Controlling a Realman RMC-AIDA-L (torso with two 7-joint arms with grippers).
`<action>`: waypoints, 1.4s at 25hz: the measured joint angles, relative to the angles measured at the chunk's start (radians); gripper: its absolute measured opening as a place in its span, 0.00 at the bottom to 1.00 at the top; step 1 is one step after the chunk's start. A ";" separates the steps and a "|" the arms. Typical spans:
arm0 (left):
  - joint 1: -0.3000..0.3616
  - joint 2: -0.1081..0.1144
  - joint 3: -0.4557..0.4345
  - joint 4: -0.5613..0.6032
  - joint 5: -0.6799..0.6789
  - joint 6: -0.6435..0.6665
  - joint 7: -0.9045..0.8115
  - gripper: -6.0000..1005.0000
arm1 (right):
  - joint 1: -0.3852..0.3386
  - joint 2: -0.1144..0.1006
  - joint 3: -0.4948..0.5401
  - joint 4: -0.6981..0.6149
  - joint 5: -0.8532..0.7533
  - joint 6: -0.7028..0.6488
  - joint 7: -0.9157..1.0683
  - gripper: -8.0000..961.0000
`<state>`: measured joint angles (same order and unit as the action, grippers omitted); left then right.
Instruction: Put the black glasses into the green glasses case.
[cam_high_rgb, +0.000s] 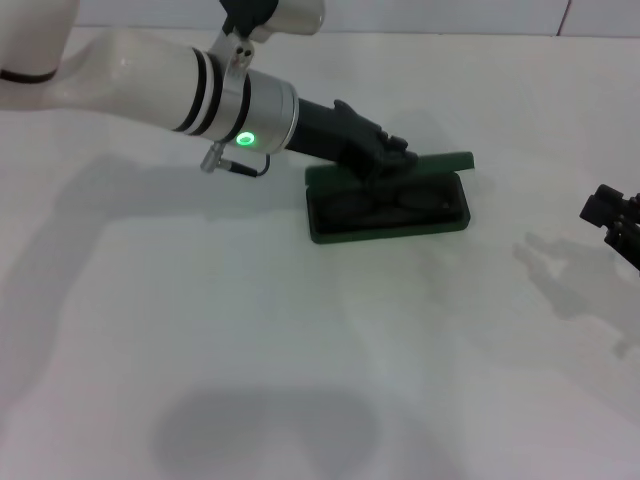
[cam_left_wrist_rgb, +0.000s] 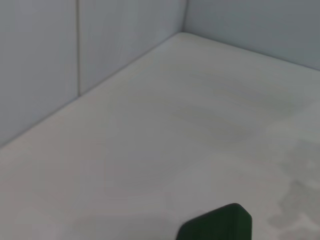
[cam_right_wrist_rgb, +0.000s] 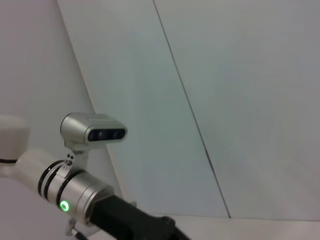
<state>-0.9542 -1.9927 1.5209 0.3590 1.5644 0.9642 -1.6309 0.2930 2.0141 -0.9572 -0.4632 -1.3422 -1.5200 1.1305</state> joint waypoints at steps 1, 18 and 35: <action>0.007 -0.001 0.000 0.001 0.004 0.013 -0.002 0.20 | 0.000 0.000 0.000 0.000 0.000 0.000 0.000 0.19; 0.340 -0.042 -0.172 0.432 0.015 0.424 0.113 0.15 | 0.002 -0.005 -0.002 -0.039 -0.063 -0.094 -0.008 0.20; 0.565 0.032 -0.471 0.267 -0.057 0.960 0.423 0.58 | 0.153 0.013 -0.192 -0.155 -0.049 -0.358 0.124 0.61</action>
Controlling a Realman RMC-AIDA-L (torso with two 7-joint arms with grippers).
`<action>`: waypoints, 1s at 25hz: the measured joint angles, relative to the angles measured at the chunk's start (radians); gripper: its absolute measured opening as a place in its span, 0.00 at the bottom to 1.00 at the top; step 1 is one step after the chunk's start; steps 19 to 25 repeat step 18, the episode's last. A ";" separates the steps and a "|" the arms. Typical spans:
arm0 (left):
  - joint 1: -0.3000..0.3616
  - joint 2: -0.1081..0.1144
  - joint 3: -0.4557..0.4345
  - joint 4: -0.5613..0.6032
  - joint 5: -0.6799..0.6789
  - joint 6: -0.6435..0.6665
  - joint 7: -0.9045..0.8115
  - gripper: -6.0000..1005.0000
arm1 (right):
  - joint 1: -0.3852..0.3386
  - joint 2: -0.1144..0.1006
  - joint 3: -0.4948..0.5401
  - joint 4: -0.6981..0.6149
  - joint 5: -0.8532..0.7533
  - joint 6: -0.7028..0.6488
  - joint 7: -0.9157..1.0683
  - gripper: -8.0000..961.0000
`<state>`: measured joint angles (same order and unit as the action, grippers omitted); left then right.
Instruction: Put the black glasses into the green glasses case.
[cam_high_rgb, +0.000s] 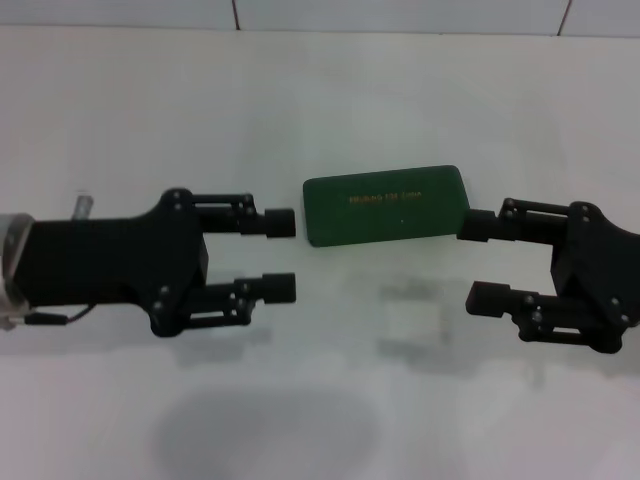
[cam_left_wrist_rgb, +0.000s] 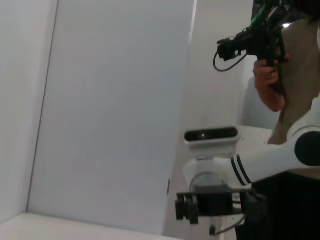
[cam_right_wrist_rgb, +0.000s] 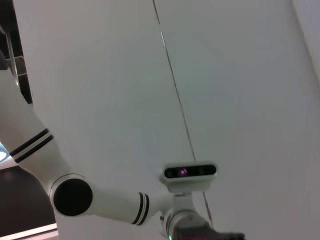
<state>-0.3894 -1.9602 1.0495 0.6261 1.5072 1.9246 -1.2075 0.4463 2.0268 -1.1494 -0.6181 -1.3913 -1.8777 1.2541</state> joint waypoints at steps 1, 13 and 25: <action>-0.002 0.000 0.000 -0.011 0.006 0.000 0.008 0.58 | 0.003 0.000 -0.002 -0.005 0.002 0.003 0.006 0.63; -0.004 -0.001 -0.010 -0.057 0.023 0.015 0.014 0.58 | 0.016 0.001 -0.057 -0.013 0.004 0.015 0.025 0.68; 0.000 -0.004 -0.012 -0.061 0.025 0.028 0.014 0.58 | 0.014 0.000 -0.087 -0.017 0.001 0.037 0.024 0.68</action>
